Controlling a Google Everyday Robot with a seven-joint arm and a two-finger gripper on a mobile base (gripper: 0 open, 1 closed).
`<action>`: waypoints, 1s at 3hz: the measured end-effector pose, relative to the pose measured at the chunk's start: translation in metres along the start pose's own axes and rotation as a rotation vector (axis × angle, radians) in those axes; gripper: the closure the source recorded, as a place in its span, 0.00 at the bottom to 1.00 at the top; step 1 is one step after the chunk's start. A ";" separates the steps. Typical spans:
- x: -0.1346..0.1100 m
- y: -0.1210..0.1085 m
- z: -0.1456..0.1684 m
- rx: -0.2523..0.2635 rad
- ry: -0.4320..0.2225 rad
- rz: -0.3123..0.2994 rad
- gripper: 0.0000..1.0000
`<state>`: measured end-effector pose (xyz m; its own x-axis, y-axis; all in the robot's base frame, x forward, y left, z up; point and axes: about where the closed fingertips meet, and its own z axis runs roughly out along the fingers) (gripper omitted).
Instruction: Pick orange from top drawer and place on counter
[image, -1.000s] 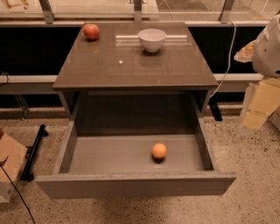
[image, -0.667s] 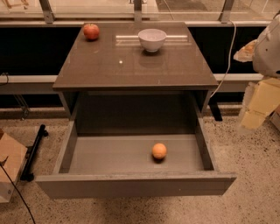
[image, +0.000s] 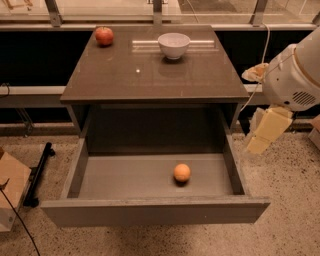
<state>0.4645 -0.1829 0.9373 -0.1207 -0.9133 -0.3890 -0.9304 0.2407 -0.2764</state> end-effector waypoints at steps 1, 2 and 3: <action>0.000 0.000 0.000 0.000 0.001 0.000 0.00; -0.001 0.012 0.029 -0.046 0.004 -0.001 0.00; -0.002 0.022 0.069 -0.092 -0.008 0.017 0.00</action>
Offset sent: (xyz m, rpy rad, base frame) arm 0.0001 0.0346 -0.0829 0.0095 0.1261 0.0484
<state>0.4684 -0.1533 0.8712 -0.1343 -0.9066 -0.4000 -0.9560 0.2248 -0.1883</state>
